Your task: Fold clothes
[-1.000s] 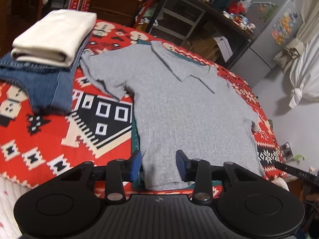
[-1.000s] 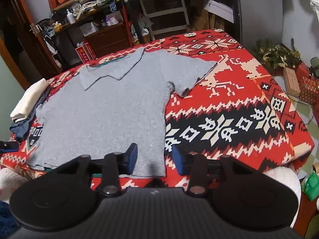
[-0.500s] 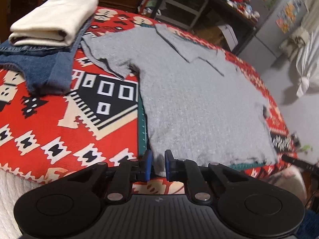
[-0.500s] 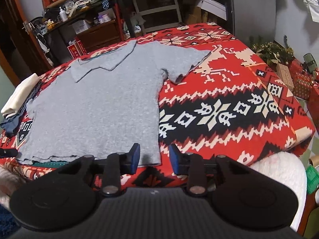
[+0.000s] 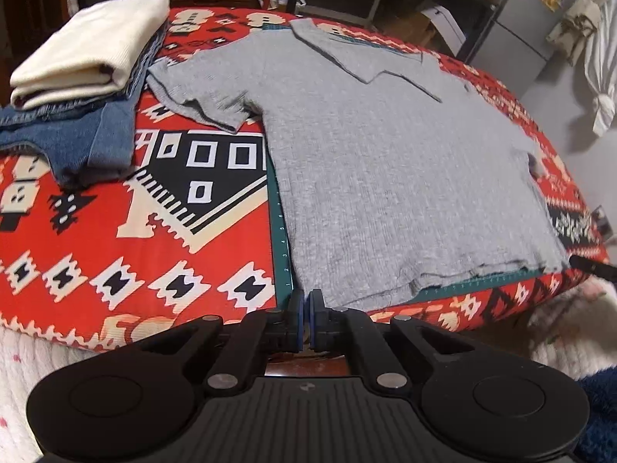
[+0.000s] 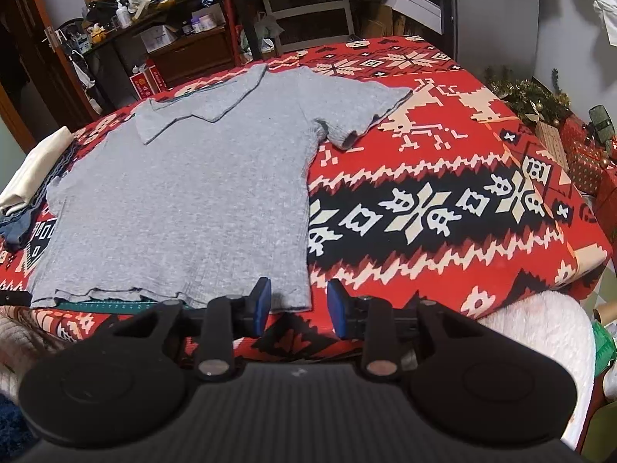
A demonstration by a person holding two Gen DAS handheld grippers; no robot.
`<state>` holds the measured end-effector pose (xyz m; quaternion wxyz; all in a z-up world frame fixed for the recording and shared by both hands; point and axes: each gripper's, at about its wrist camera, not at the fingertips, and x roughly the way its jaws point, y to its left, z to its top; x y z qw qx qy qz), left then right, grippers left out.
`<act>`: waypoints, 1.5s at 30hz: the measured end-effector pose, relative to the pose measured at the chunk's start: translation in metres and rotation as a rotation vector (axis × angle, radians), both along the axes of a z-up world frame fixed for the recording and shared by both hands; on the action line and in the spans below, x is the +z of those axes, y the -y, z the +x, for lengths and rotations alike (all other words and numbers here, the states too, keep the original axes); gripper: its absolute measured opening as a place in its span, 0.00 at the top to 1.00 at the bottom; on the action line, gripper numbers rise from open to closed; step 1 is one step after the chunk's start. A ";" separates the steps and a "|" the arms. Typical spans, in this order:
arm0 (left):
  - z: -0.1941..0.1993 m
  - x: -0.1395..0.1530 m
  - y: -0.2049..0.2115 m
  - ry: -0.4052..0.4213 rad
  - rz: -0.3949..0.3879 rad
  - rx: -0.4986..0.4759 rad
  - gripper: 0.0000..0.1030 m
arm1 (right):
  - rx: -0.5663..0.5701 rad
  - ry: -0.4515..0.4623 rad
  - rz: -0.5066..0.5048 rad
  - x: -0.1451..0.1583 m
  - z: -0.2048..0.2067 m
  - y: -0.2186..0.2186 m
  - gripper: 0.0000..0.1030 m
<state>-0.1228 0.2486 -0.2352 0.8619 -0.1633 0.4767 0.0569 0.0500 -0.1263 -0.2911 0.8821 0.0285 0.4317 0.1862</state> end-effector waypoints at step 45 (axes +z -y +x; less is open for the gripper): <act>-0.048 -0.049 -0.084 0.181 -0.661 0.319 0.94 | 0.914 0.120 -0.160 0.004 -0.055 -0.323 0.79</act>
